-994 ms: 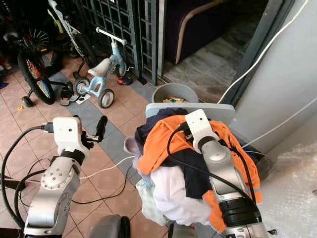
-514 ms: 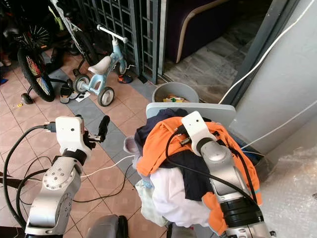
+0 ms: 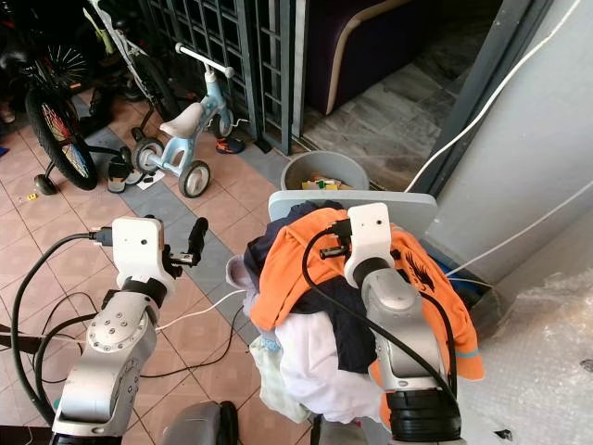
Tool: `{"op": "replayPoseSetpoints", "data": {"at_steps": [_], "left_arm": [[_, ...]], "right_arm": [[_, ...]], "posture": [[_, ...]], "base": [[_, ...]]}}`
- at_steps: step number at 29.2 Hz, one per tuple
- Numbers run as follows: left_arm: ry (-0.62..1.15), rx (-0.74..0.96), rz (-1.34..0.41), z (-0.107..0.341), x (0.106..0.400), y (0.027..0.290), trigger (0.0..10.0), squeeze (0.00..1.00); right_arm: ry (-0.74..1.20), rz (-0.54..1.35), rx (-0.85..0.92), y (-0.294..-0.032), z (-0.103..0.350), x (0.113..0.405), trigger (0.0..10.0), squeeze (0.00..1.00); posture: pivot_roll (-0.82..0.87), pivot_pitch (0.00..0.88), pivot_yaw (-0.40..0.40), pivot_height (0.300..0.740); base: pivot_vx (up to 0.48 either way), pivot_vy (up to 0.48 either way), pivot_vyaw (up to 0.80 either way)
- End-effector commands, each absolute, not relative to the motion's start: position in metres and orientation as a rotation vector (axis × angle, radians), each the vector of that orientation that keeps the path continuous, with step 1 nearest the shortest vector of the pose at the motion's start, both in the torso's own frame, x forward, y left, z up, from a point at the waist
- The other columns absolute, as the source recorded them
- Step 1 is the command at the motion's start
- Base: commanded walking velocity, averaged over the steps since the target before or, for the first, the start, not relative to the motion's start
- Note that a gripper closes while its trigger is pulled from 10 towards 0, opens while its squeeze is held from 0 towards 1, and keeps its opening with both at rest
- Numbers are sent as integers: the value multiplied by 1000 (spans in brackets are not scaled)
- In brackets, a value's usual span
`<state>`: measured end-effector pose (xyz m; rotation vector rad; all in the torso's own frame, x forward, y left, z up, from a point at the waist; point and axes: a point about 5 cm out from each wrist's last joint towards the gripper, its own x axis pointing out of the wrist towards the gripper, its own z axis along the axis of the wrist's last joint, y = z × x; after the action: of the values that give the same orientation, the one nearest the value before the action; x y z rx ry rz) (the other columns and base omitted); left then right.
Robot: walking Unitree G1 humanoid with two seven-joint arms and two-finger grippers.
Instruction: Clothes washing
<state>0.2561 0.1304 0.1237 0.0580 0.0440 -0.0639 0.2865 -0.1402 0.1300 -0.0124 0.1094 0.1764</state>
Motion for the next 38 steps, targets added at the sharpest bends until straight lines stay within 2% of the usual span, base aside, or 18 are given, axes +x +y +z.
{"op": "replayPoseSetpoints", "data": {"at_steps": [1, 10, 27, 28, 29, 30, 38], "left_arm": [[47, 70, -51, 122, 256, 132, 10000, 0], [43, 69, -47, 122, 260, 132, 10000, 0], [27, 58, -46, 122, 265, 129, 10000, 0], [26, 54, -42, 123, 265, 129, 10000, 0], [21, 50, -43, 124, 265, 130, 10000, 0], [15, 45, -45, 124, 266, 130, 10000, 0], [-15, 4, -110, 128, 262, 128, 10000, 0]], "right_arm": [[16, 133, 3, -146, 147, 286, 0, 0], [-118, -9, -8, -162, 169, 278, 0, 0], [-136, -17, -10, -159, 171, 283, 0, 0], [-137, -17, -11, -158, 171, 283, 1569, 0], [-138, -18, -16, -158, 172, 284, 6706, 0], [-139, -19, -19, -158, 172, 284, 10000, 0], [-130, -53, -39, -163, 171, 284, 10000, 0]], "posture": [[0, 103, 0, 740], [-15, 94, 12, 740], [-17, 87, 9, 740], [-18, 88, 10, 740], [-18, 88, 10, 740], [-18, 89, 11, 740], [-26, 99, 16, 740]], "base": [[0, 0, 0], [-142, 0, 0], [-278, 0, 0], [0, 0, 0], [0, 0, 0], [0, 0, 0], [115, -131, -600]]}}
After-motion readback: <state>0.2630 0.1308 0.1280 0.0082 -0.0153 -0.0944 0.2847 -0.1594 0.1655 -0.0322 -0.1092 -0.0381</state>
